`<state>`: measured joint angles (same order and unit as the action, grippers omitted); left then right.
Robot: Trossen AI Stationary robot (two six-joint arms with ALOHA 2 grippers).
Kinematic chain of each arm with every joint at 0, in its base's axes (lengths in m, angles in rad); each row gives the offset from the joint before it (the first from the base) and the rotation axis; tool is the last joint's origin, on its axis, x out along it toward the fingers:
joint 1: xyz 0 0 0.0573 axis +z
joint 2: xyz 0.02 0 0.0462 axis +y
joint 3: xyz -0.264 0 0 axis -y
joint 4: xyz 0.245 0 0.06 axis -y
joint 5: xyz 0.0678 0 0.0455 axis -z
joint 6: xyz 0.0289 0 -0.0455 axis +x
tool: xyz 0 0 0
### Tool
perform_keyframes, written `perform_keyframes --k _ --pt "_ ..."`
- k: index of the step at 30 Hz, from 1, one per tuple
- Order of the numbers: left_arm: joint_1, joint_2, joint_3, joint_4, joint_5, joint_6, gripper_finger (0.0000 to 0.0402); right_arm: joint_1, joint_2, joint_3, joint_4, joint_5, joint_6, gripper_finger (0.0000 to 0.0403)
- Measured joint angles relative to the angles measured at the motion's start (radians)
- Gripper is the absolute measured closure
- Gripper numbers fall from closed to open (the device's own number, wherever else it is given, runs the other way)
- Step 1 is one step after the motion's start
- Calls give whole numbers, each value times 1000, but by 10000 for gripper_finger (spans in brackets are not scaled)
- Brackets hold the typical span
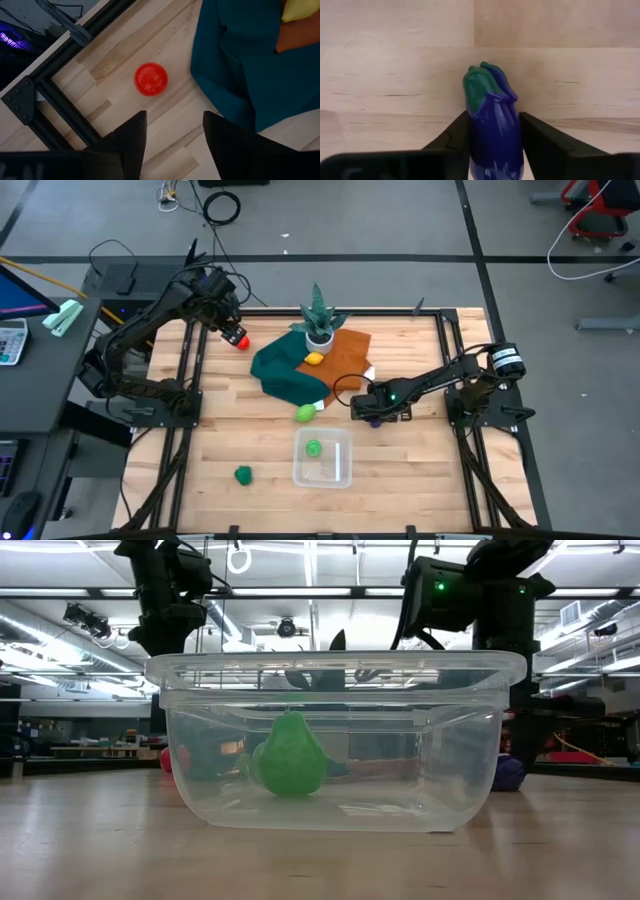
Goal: Pick and placing Produce into tupperware
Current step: Put the purple eggplant into the transparent bin
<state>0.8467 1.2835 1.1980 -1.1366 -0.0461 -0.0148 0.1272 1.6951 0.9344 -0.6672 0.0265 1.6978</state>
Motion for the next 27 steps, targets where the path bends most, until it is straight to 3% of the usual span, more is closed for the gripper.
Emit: perform_keyframes --k 16,27 --pt "0 0 0 0 0 0 204 1 6 102 -28 -3 -125 312" --pt "0 0 0 -1 0 1 201 0 4 255 -183 3 -259 312"
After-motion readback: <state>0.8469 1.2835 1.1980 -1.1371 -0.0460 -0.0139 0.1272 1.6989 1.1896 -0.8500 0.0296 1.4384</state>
